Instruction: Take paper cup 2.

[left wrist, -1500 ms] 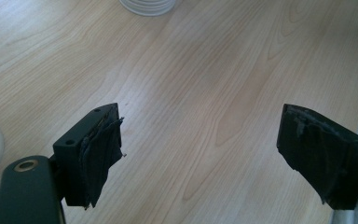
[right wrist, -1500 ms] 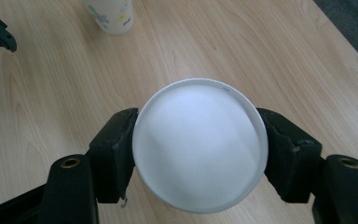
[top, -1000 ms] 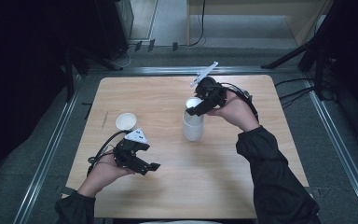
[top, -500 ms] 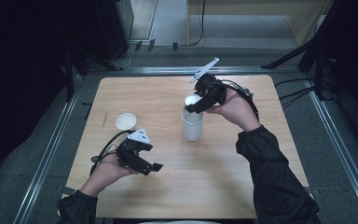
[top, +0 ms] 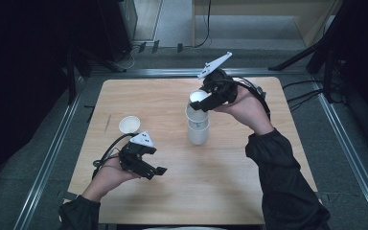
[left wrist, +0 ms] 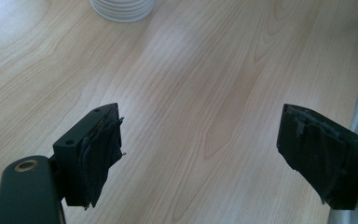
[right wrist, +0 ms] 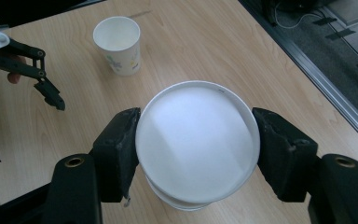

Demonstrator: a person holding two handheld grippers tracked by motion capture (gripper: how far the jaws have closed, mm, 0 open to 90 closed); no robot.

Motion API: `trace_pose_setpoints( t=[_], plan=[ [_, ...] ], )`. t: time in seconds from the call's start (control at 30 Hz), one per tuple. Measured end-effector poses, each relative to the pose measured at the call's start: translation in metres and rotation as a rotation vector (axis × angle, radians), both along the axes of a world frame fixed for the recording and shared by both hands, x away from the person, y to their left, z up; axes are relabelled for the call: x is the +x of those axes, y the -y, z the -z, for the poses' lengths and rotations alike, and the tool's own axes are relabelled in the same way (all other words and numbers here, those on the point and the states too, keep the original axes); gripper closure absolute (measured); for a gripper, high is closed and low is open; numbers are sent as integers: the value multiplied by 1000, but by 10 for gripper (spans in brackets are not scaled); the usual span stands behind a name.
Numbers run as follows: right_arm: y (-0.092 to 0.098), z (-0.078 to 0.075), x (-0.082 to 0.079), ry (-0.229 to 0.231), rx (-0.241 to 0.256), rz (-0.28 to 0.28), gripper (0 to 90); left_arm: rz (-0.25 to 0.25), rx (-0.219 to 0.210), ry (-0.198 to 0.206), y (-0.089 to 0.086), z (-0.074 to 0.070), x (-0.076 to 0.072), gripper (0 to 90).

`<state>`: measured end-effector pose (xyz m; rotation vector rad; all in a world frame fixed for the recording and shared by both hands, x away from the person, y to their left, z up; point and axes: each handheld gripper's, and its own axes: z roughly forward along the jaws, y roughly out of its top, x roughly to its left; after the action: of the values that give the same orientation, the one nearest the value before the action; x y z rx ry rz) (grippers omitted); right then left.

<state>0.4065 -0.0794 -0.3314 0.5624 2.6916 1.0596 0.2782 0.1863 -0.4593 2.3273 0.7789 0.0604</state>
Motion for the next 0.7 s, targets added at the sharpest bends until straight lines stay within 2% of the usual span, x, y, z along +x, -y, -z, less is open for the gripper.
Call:
trace_pose_setpoints(
  t=[0.4,0.57,0.7],
  plan=[
    [15,-25,-17,39,61,6,355,10,-9,14,1,-3,4,140],
    [25,-29,-24,30,65,-6,355,27,-8,19,4,-4,7,140],
    [41,-34,-31,22,88,11,356,49,-12,26,10,-5,12,140]
  ],
)
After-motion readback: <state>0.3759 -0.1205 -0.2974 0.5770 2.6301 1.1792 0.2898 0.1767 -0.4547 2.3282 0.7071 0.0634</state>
